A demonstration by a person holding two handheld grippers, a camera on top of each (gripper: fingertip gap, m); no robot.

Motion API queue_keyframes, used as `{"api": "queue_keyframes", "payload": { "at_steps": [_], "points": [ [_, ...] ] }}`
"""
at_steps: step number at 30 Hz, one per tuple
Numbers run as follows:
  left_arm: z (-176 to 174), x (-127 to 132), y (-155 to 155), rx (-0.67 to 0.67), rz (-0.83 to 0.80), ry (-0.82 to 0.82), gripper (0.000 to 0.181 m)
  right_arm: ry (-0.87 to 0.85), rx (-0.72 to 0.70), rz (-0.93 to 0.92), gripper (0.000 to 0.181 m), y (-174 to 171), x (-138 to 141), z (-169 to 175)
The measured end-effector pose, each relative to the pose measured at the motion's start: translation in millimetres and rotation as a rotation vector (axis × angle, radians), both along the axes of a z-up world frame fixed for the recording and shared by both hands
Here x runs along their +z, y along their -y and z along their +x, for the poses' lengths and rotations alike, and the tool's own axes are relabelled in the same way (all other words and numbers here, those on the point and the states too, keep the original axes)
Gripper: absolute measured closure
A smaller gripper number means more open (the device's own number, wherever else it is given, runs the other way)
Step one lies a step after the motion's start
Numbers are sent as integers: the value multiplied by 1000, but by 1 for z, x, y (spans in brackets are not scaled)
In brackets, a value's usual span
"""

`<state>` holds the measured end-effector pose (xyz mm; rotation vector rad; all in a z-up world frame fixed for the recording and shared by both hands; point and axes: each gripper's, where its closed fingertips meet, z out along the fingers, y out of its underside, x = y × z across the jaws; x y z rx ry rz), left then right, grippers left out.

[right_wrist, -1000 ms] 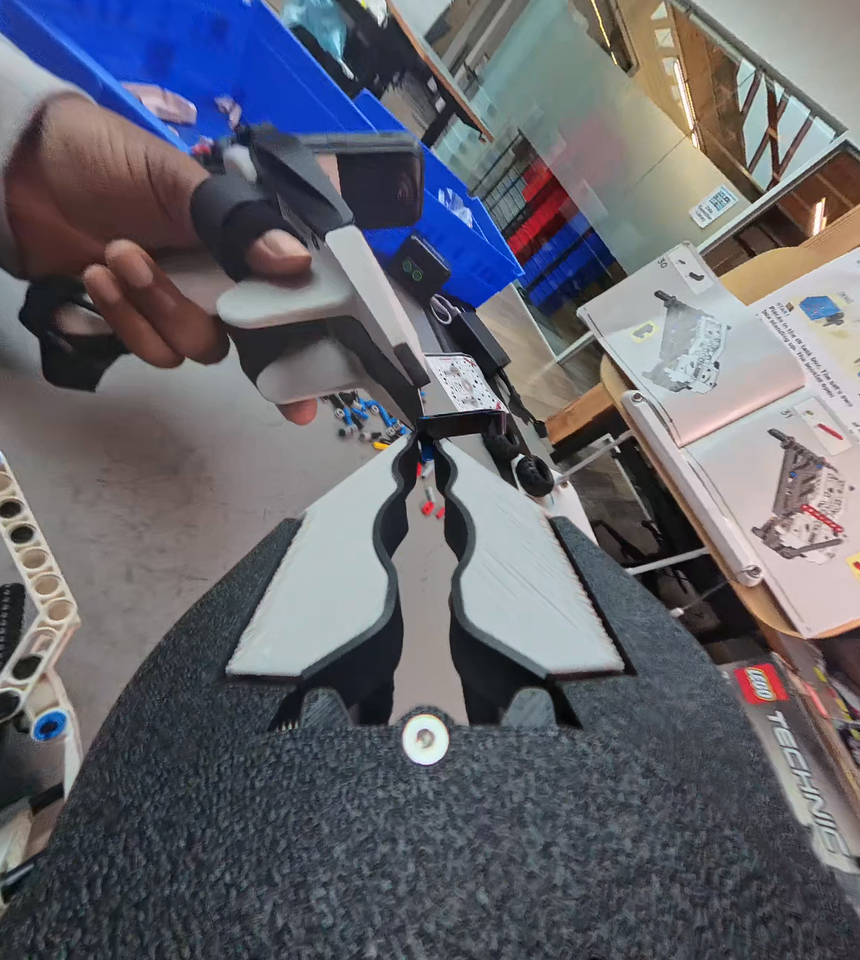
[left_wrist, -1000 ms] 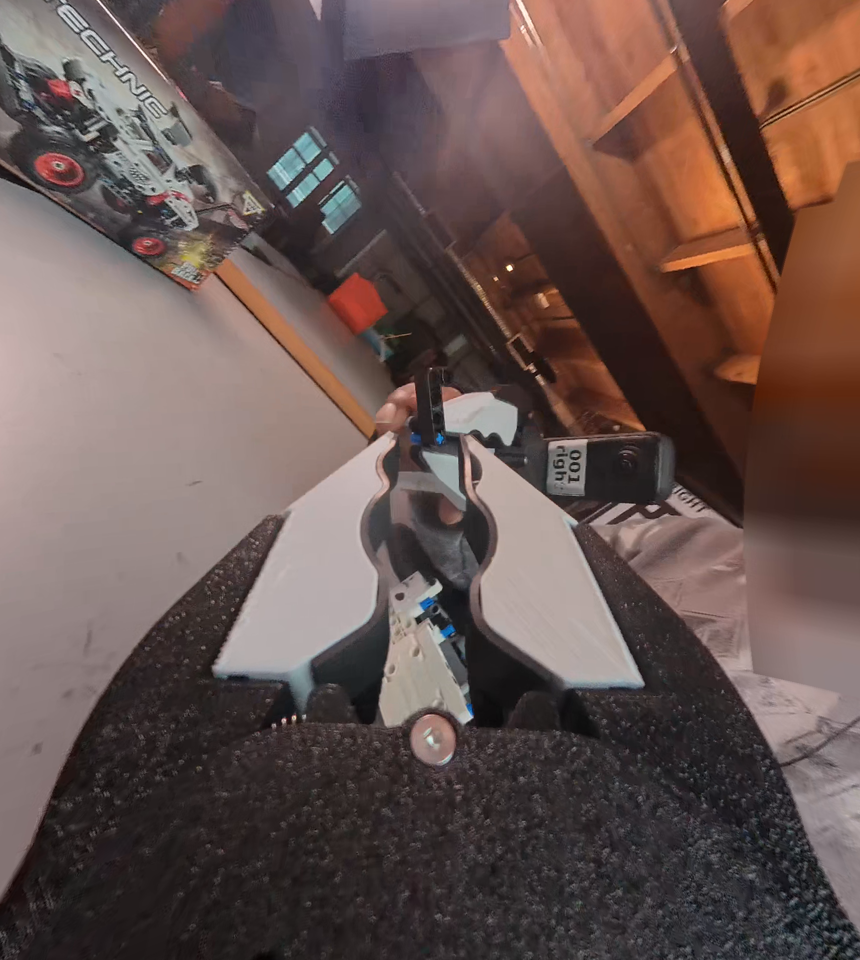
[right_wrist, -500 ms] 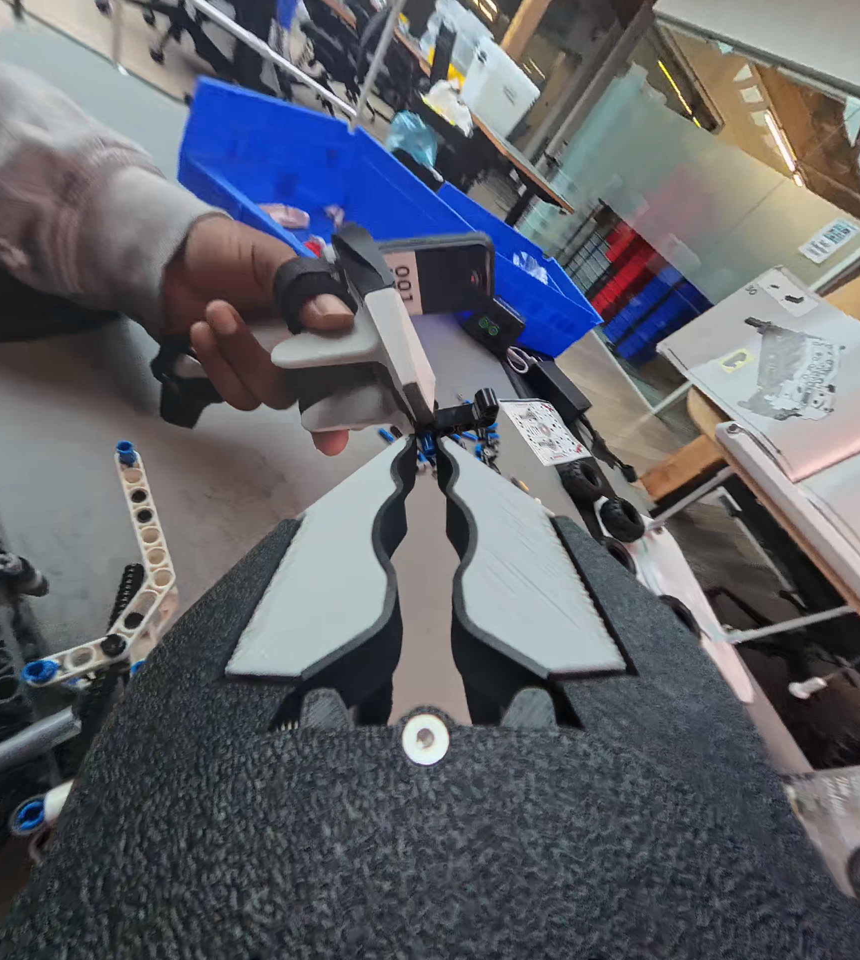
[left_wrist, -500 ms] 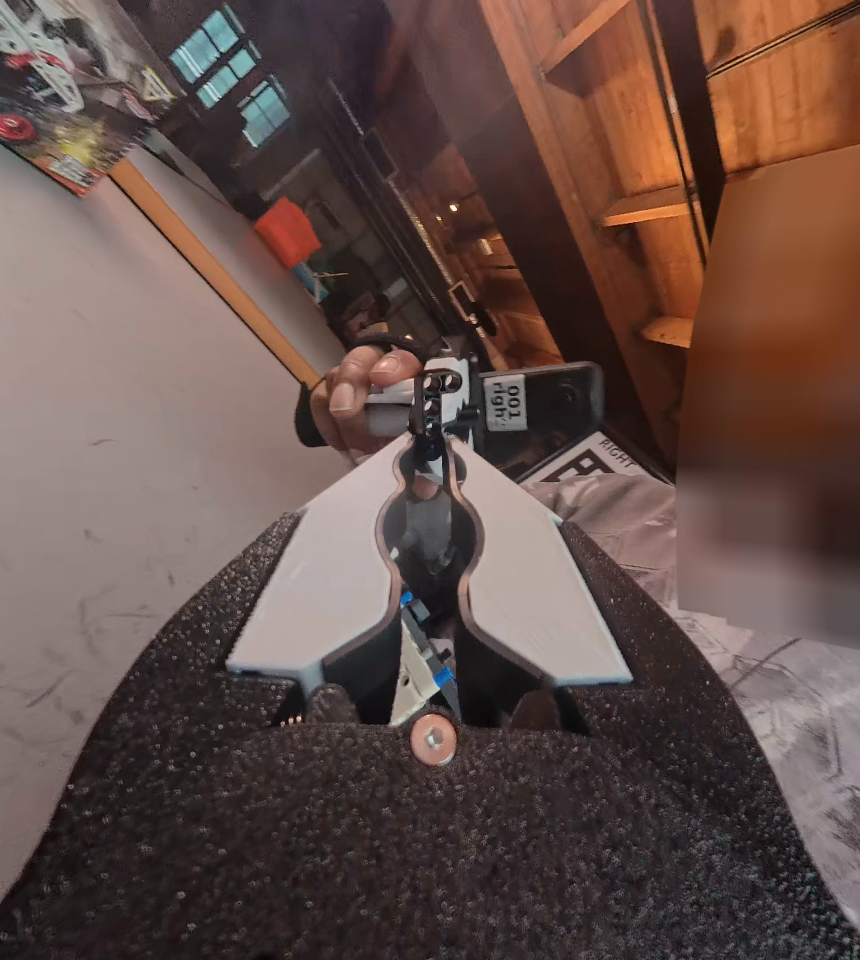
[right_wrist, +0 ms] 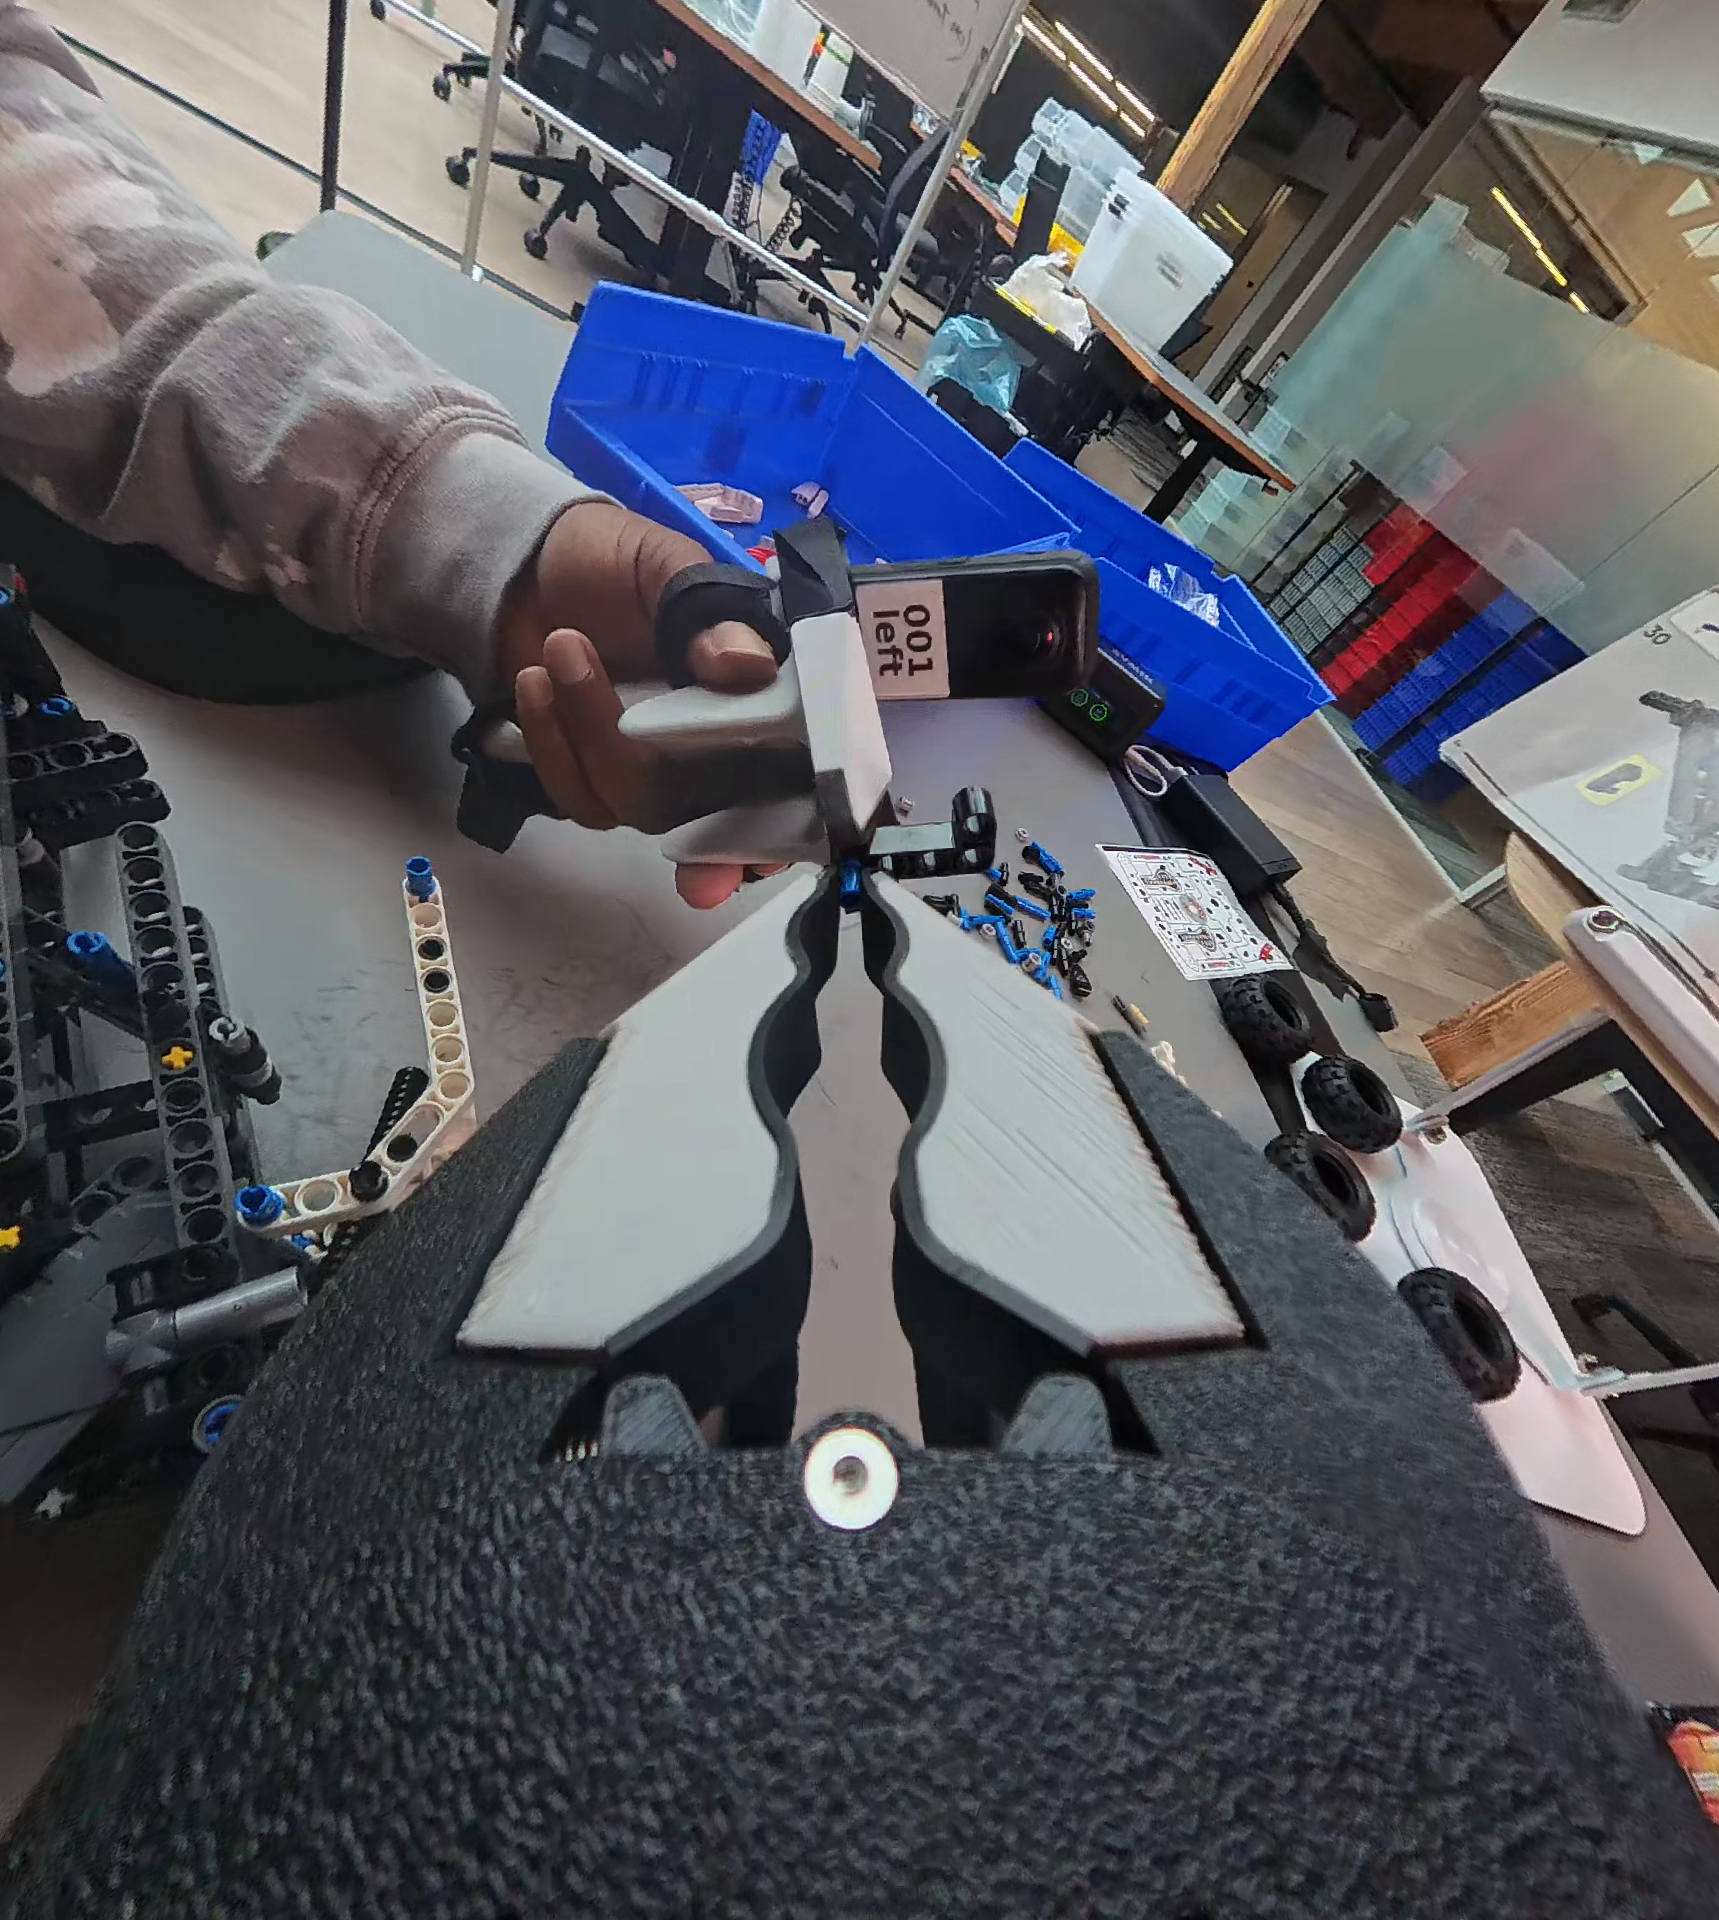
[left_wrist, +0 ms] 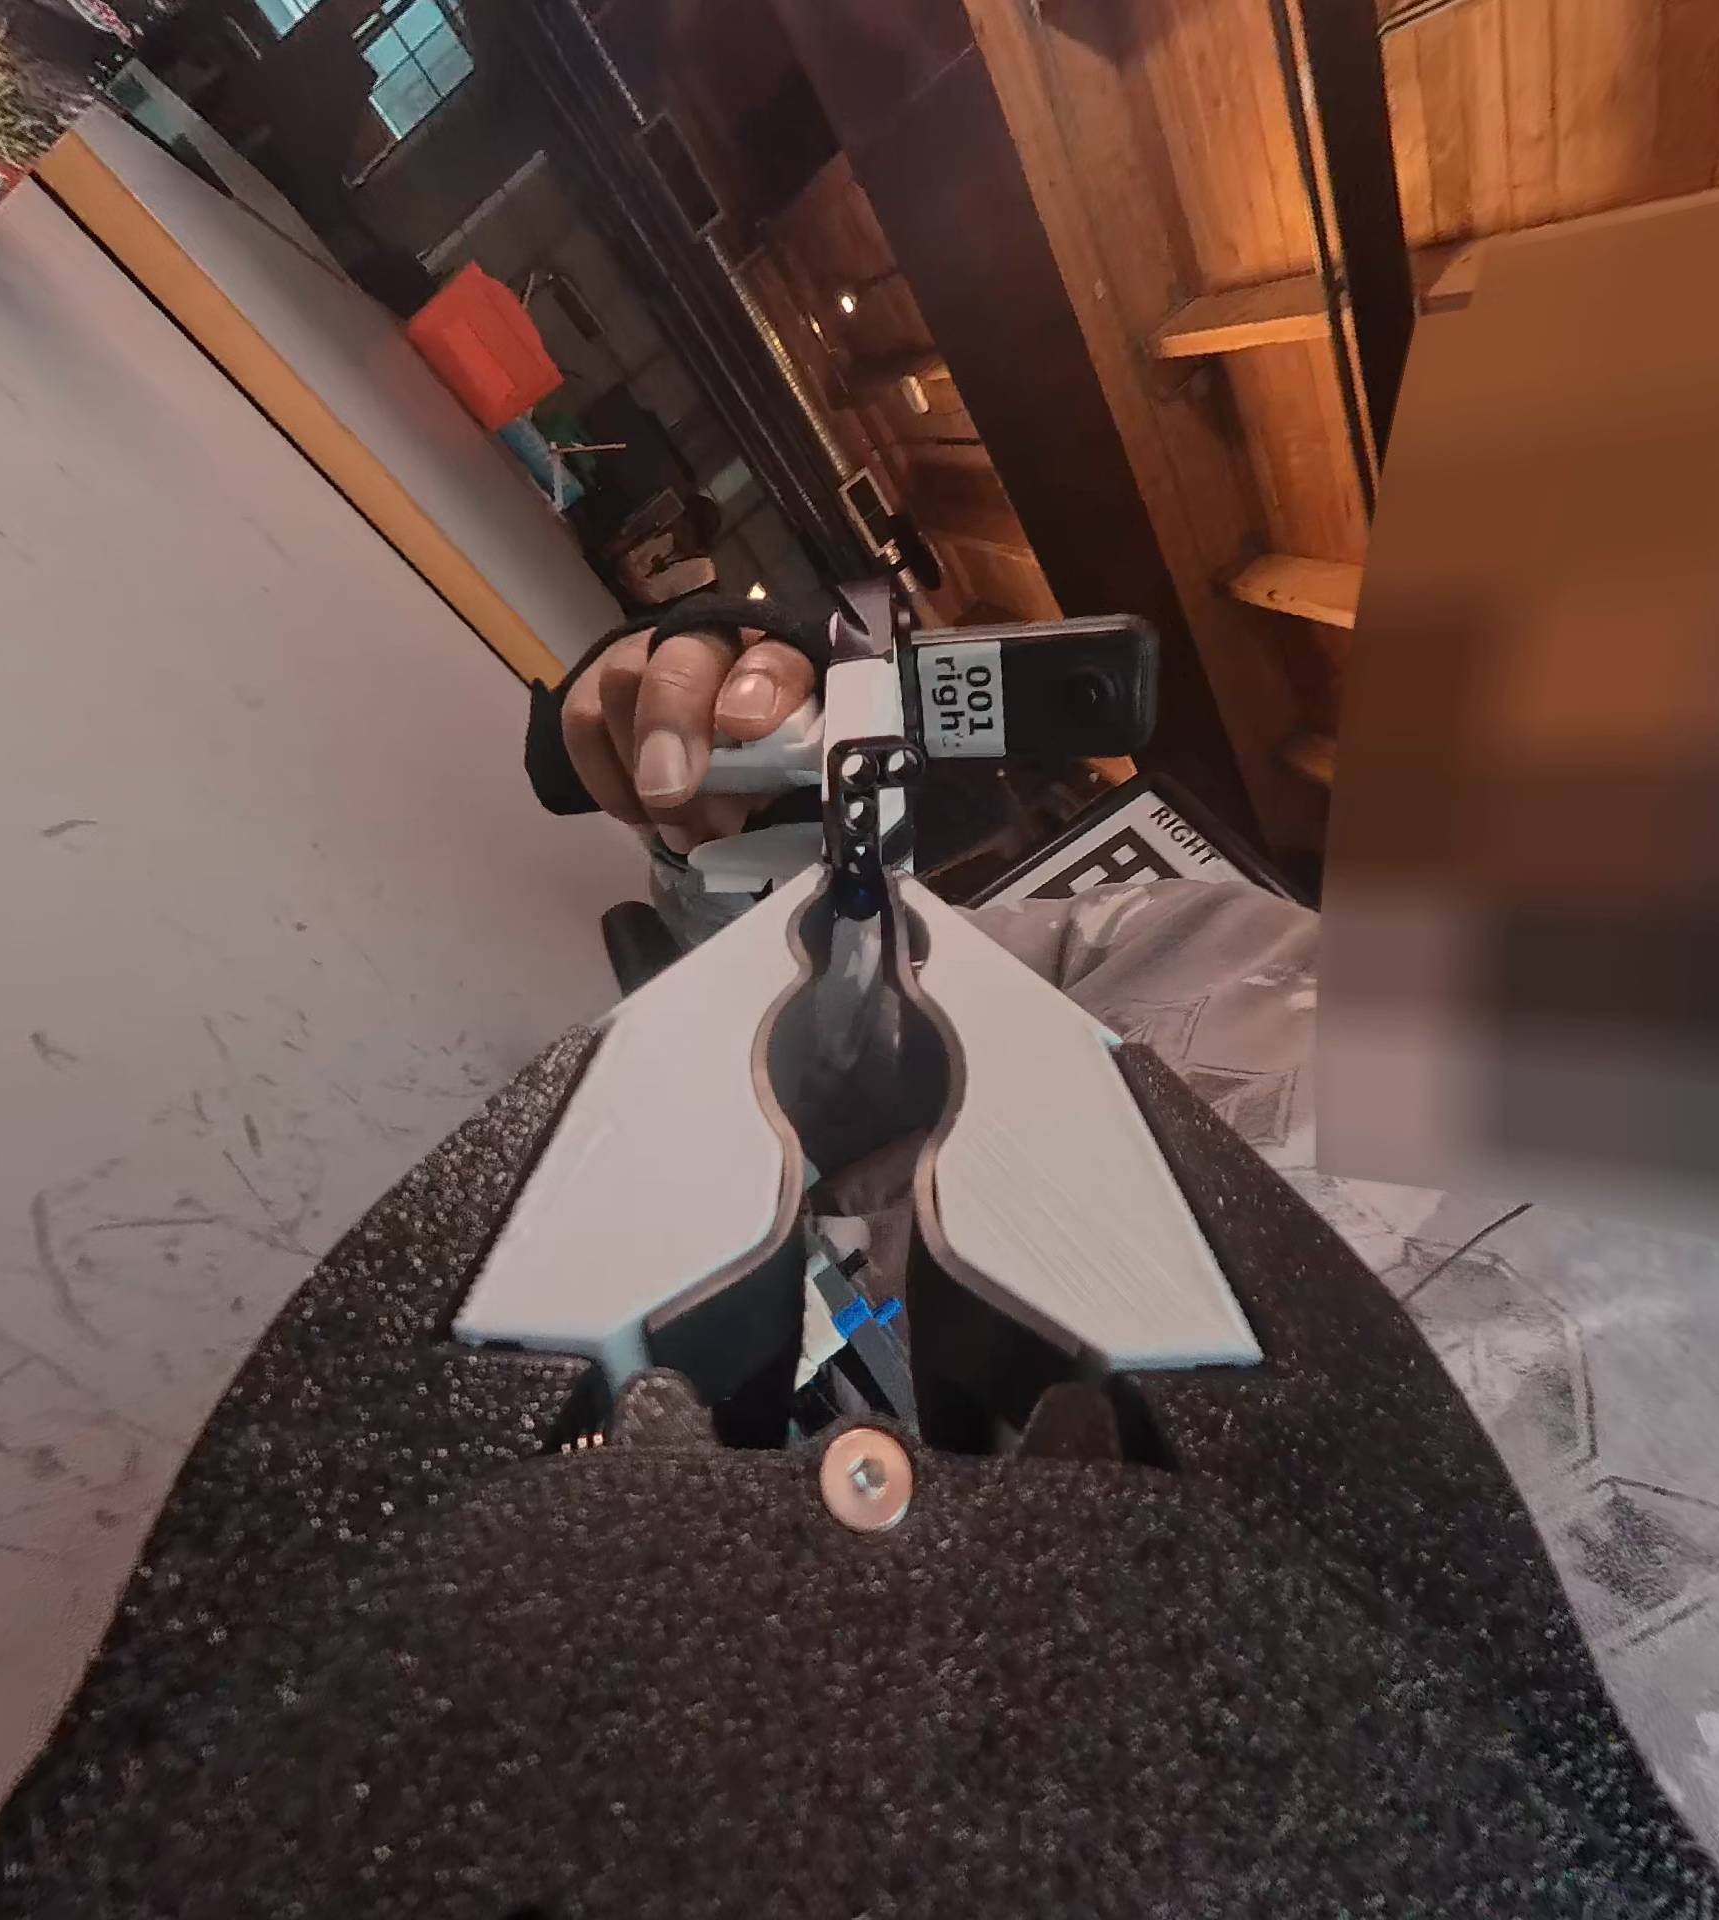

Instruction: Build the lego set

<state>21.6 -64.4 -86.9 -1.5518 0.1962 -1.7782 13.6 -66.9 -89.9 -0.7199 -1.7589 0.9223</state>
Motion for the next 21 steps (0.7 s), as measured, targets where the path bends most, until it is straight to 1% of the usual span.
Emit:
{"api": "queue_keyframes", "payload": {
  "at_steps": [1, 4, 6, 7, 8, 10, 13, 14, 17, 19, 21],
  "points": [
    [1, -1, 0, 1, 3, -27, 175, 5, 12, -7, 178, 0, -1, 1],
    [0, -6, -1, 25, -1, -72, 175, 26, 32, -30, 178, -3, -6, 5],
    [-25, -1, -7, 101, -15, -20, 176, 43, -6, -39, 178, -20, -8, 12],
    [-36, -7, -9, 148, -15, -74, 176, 65, -23, -54, 179, -31, -11, 18],
    [-39, -17, -9, 166, -12, -165, 177, 117, -36, -72, 178, -39, -20, 22],
    [-36, -30, -15, 202, -24, -287, 175, 240, -76, -64, 178, -52, -50, 23],
    [-32, -65, -26, 258, -67, -556, 173, 403, -102, -51, 178, -59, -95, 21],
    [-32, -72, -27, 267, -79, -606, 173, 448, -117, -28, 178, -62, -107, 22],
    [-35, -87, -28, 295, -100, -735, 174, 554, -158, -3, 178, -68, -126, 24],
    [-32, -93, -27, 292, -104, -773, 173, 616, -172, 10, 177, -71, -135, 26],
    [-29, -95, -27, 285, -99, -791, 173, 627, -177, -17, 177, -71, -135, 24]
  ]
}}
